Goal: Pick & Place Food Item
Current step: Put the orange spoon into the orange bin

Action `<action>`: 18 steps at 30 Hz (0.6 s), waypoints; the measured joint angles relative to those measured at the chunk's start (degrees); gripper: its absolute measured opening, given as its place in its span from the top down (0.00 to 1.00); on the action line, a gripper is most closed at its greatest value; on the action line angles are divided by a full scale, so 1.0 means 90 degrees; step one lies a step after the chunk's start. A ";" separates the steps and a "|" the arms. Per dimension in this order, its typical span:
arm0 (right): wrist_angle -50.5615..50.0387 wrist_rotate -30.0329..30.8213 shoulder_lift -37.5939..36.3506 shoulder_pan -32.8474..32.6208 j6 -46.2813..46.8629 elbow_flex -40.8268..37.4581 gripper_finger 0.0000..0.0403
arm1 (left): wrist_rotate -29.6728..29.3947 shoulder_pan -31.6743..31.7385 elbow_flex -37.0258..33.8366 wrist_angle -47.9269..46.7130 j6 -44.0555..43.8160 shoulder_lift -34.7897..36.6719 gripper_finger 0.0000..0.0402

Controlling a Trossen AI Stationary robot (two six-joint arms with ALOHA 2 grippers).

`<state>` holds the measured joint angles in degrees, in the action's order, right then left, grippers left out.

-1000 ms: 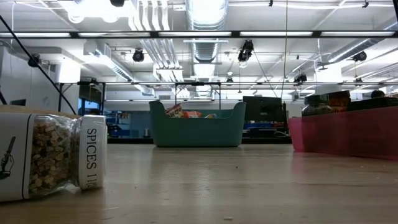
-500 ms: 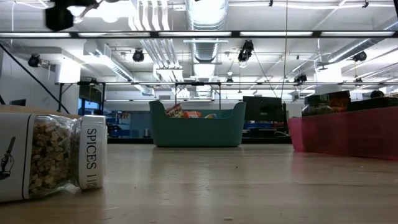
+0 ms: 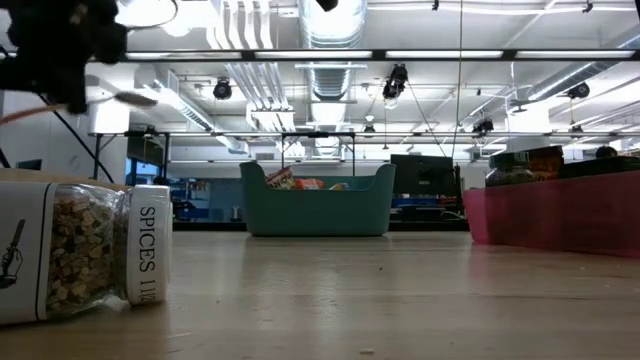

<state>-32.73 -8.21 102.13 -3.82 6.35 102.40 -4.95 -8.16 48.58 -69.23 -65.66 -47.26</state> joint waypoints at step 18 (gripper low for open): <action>0.1475 -0.0810 0.0012 -0.0608 -0.0305 -0.2130 0.43 | 0.0192 0.0301 -0.1464 0.0863 -0.1085 -0.0334 1.00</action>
<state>-19.46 -15.50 102.24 -9.29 3.60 83.23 -3.23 -5.45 35.40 -61.46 -75.43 -50.27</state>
